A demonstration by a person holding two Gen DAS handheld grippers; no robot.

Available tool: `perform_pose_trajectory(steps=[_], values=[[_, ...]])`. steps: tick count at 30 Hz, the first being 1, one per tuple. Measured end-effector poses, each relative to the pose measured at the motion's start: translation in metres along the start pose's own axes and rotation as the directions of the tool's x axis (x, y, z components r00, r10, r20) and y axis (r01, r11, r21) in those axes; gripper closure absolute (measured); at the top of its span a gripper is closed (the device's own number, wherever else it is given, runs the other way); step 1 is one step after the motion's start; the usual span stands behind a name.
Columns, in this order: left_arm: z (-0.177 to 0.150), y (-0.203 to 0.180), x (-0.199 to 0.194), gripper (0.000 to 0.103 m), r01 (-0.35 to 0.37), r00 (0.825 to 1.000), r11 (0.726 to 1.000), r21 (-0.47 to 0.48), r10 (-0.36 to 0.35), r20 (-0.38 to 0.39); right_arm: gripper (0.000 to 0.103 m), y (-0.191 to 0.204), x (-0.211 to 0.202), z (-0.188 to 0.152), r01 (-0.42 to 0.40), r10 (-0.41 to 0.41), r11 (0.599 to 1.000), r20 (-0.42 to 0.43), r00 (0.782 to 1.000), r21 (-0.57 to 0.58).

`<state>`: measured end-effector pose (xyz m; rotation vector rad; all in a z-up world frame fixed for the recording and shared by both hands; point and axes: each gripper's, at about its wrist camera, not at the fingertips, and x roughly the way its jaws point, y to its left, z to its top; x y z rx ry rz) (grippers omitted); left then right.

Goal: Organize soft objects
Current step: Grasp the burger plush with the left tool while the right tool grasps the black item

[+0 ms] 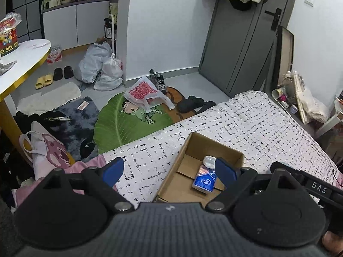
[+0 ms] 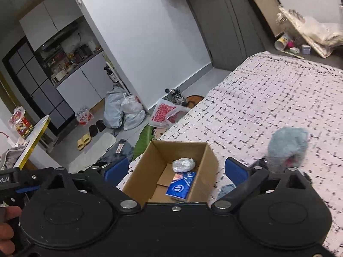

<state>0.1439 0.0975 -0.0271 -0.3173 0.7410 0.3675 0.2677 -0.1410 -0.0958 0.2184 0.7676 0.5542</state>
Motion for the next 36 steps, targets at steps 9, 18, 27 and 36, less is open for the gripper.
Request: perform_pose_trajectory(steps=[9,18,27,36], values=[[-0.015,-0.012,-0.023,0.012,0.003,1.000,0.999,0.036,-0.004,0.025,0.002,-0.020,-0.026,-0.011,0.036,-0.036,0.999,0.013,0.999,0.027],[-0.034,-0.036,-0.026,0.012,0.040,0.999,0.997,0.066,-0.041,0.017,0.000,-0.043,-0.057,-0.024,0.054,-0.054,0.998,-0.003,0.999,0.018],[-0.061,-0.068,-0.006,0.012,0.134,0.991,0.989,0.065,-0.133,-0.016,0.000,-0.091,-0.064,-0.032,0.060,-0.061,0.989,-0.001,0.998,0.135],[-0.069,-0.094,0.020,0.015,0.168,0.985,0.985,0.037,-0.167,-0.030,0.002,-0.127,-0.052,-0.044,0.081,-0.077,0.965,-0.027,0.997,0.249]])
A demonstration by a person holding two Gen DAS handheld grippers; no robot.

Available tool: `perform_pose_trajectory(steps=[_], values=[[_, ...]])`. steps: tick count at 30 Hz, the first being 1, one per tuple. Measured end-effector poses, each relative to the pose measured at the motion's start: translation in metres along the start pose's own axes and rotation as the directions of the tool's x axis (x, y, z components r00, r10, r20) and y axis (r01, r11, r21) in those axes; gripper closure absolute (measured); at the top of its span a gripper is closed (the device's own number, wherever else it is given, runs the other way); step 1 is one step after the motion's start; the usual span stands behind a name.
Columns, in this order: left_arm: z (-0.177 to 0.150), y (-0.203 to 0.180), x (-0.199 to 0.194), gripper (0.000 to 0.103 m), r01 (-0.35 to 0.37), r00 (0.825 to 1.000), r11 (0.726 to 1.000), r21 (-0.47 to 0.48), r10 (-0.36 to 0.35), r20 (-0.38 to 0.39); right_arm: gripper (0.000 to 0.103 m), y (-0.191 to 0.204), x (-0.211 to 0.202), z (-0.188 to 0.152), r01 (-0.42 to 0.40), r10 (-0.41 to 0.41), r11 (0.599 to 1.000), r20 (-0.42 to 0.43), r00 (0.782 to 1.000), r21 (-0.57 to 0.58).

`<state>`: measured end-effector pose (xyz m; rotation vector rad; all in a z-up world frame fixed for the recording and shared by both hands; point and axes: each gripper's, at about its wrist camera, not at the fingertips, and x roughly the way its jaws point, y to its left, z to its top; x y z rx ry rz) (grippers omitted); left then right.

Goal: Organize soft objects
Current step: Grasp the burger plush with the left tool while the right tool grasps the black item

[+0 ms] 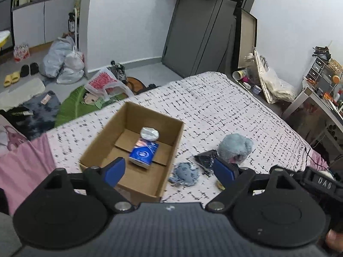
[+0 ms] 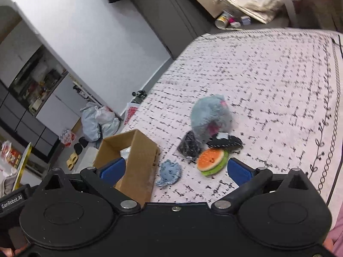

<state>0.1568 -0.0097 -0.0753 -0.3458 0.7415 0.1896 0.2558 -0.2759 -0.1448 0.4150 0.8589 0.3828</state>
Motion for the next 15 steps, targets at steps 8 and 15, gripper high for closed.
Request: perform_pose_trajectory(steps=[8,15], values=[[-0.006,-0.024,0.035,0.019,0.022,0.999,1.000,-0.003,-0.023,-0.038,0.009,-0.028,0.007,0.004,-0.021,0.022,0.992,-0.001,1.000,0.126],[-0.012,-0.043,0.066,0.030,0.039,0.996,0.999,-0.013,-0.040,-0.077,0.025,-0.058,0.021,0.005,-0.025,0.028,0.969,-0.008,1.000,0.244]])
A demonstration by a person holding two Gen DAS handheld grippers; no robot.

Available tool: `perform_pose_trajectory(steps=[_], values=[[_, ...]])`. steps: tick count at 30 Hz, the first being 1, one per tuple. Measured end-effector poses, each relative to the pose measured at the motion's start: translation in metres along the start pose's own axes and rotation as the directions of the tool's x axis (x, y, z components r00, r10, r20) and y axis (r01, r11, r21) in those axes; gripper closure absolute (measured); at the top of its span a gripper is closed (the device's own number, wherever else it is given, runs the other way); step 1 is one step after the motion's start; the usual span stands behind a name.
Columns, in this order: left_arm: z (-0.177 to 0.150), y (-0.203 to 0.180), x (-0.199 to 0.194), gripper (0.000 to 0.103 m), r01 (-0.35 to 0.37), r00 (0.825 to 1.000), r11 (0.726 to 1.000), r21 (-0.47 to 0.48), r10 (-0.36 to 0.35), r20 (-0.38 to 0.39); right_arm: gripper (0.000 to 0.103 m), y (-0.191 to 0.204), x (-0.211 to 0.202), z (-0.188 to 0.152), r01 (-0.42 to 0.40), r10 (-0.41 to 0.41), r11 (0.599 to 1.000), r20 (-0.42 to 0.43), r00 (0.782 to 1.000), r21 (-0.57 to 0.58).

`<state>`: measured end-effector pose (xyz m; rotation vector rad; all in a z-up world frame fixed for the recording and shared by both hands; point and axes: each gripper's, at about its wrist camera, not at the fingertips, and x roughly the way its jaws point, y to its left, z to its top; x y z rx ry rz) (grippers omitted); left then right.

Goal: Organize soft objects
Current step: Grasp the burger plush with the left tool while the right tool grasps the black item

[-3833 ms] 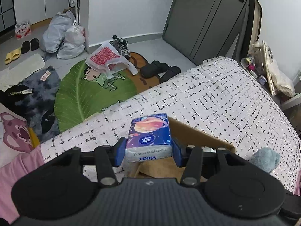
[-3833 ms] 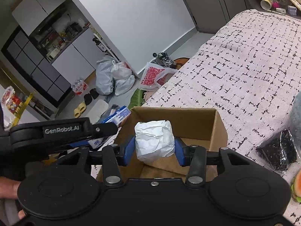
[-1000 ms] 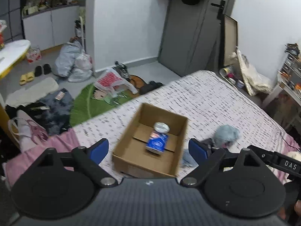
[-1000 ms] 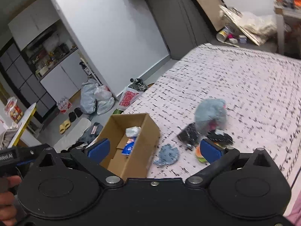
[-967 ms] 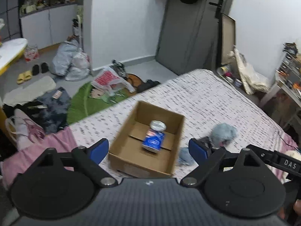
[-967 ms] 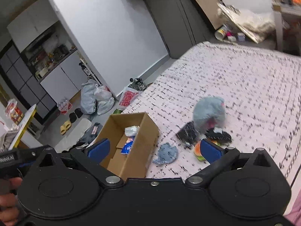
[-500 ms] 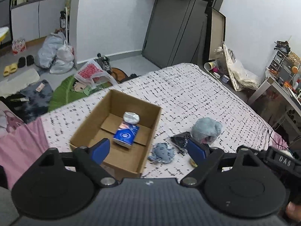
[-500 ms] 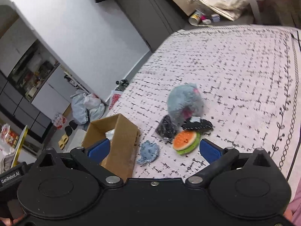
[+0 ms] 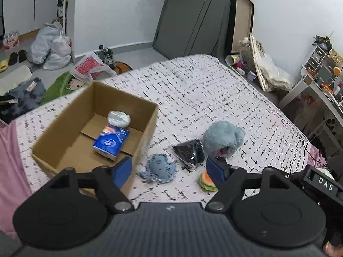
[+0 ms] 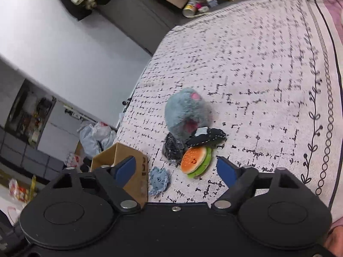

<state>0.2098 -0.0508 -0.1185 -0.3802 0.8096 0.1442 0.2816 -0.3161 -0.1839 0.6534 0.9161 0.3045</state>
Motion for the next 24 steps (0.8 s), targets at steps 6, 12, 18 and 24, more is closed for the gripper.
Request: perform_pose_trajectory(steps=[6,12,18,24], values=[[-0.006,-0.022,0.033,0.032,0.022,0.999,1.000,0.001,-0.022,-0.045,0.039,-0.020,0.013,0.007,0.004,-0.004,0.997,0.008,1.000,0.082],[-0.012,-0.038,0.067,0.036,0.028,0.996,1.000,-0.010,-0.029,-0.090,0.043,-0.036,0.030,0.013,0.004,-0.004,0.988,0.000,1.000,0.151],[-0.018,-0.052,0.099,0.036,0.030,0.990,1.000,-0.008,-0.031,-0.138,0.043,-0.055,0.057,0.017,-0.009,0.018,0.971,-0.036,0.999,0.239],[-0.022,-0.057,0.127,0.041,0.033,0.982,0.999,-0.024,-0.037,-0.183,0.043,-0.073,0.082,0.018,-0.049,0.073,0.944,-0.061,0.995,0.325]])
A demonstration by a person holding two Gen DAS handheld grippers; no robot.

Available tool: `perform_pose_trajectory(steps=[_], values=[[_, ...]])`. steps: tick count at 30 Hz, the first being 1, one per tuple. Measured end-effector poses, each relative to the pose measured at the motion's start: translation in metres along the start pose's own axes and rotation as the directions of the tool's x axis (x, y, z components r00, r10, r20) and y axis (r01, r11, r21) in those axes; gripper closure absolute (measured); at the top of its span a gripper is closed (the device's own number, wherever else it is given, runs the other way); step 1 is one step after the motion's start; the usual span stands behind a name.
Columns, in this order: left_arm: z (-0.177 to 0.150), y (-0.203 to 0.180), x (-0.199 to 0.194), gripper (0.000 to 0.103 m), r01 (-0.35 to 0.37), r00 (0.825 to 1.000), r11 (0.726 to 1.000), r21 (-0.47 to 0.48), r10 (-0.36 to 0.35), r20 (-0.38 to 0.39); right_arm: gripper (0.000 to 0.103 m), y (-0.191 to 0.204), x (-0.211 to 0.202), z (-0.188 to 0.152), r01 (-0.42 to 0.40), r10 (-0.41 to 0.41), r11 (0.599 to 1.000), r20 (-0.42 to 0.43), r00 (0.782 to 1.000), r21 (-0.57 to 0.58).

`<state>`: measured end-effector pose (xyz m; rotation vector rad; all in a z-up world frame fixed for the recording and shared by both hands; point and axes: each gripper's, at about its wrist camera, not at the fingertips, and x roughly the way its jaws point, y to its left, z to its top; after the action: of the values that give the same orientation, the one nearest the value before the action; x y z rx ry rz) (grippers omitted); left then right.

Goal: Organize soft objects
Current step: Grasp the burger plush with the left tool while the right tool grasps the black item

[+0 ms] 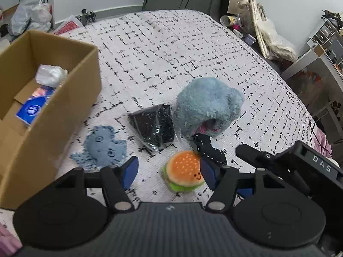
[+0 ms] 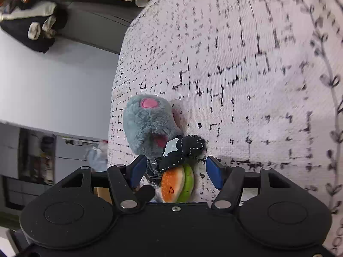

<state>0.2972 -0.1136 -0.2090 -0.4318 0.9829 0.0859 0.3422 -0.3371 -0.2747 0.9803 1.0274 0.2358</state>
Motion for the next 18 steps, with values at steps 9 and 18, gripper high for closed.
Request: perform_pose_trajectory(steps=[9,18], values=[[0.001,-0.011,0.028,0.042,0.005,0.998,0.999,0.039,-0.002,-0.070,0.061,-0.020,0.036,0.001,-0.071,0.075,0.993,-0.040,0.996,0.096],[-0.004,-0.019,0.045,0.052,0.039,0.995,0.998,0.041,-0.035,-0.095,0.088,-0.019,0.028,0.002,-0.038,0.037,0.997,0.030,0.999,0.065]])
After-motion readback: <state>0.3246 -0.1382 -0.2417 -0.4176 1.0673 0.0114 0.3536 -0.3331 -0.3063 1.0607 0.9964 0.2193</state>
